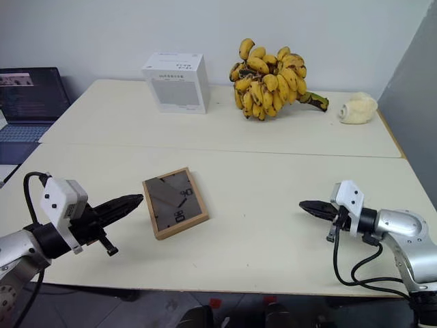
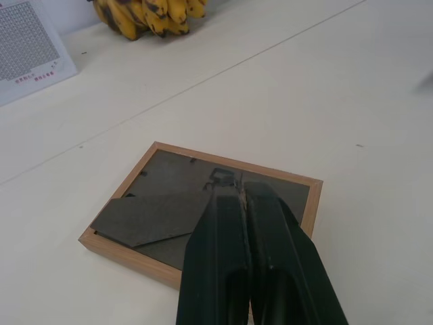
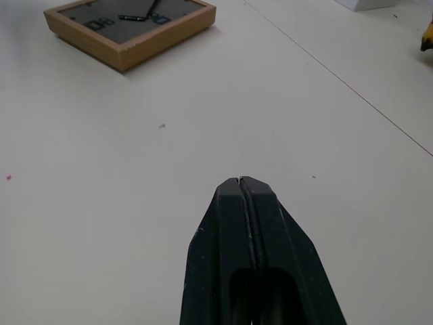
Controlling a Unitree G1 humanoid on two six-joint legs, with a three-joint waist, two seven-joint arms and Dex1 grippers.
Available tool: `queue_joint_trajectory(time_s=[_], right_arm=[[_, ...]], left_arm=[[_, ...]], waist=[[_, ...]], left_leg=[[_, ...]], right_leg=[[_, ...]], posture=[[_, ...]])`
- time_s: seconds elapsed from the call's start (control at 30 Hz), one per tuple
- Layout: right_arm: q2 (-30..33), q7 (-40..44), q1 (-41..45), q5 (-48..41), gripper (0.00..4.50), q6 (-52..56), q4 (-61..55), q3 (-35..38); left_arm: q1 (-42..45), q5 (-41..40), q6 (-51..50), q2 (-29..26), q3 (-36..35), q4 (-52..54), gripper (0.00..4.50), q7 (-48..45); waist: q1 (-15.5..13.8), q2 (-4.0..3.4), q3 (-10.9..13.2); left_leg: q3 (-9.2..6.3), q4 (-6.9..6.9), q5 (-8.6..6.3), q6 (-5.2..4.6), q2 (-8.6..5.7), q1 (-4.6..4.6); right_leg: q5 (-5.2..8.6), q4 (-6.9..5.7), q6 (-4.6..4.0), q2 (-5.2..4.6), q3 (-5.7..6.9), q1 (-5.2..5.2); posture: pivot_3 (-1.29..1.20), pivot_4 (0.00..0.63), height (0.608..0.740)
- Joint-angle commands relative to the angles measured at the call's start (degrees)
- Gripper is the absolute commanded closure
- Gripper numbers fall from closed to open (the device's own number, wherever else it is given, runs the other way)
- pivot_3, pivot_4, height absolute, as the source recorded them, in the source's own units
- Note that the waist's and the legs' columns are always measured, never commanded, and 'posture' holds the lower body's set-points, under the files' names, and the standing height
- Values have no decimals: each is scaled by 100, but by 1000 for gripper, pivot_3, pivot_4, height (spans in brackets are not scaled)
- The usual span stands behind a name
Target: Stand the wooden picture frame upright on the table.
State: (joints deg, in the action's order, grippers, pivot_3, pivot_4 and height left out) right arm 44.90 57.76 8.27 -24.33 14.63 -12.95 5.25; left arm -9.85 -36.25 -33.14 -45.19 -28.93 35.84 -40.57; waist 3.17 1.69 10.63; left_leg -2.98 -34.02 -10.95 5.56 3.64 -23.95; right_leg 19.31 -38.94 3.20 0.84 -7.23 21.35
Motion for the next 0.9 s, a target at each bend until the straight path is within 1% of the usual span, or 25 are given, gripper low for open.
queue_joint_trajectory(time_s=[0.03,0.33,0.43,0.5,0.77,0.83,0.9], right_arm=[[-45,-201,163,-153,4500,301,-356,45],[-219,-471,299,-67,4500,612,-549,-40],[-235,-496,302,-77,4500,653,-583,-51],[-234,-500,341,-78,4500,666,-555,-58],[-238,-494,350,-30,4500,610,-486,-42],[-277,-550,340,5,4500,580,-483,-35],[-332,-626,330,40,4500,555,-490,-27]], left_arm=[[145,68,-41,-17,67,133,4434,209],[455,5,-397,92,-28,98,4434,809],[428,-19,-433,99,-16,154,4434,845],[421,-49,-449,103,-21,176,4434,851],[383,-85,-505,162,-50,213,4434,957],[346,89,-494,281,-53,64,4434,1172],[358,431,-584,427,-33,-253,4434,1632]], waist=[[0,1,0],[0,3,2],[-1,2,2],[-1,2,2],[-1,3,2],[-2,2,1],[-5,2,1]], left_leg=[[0,-1,0,0,0,0],[-1,-6,0,0,0,-1],[-2,-6,0,0,0,-1],[-2,-6,0,0,1,-1],[-3,-11,1,0,0,0],[-3,-11,1,0,0,0],[-4,-11,1,0,1,0]], right_leg=[[0,0,0,0,0,0],[-5,-3,1,1,1,-1],[-7,-5,-2,2,1,-1],[-16,-5,-19,2,2,-1],[-18,-9,-19,2,3,-3],[-18,-9,-20,2,4,-3],[-18,-11,-20,3,4,-3]], posture=[[0,150,740],[0,150,740],[0,150,740],[0,150,740],[0,150,740],[0,150,740],[0,150,740]])
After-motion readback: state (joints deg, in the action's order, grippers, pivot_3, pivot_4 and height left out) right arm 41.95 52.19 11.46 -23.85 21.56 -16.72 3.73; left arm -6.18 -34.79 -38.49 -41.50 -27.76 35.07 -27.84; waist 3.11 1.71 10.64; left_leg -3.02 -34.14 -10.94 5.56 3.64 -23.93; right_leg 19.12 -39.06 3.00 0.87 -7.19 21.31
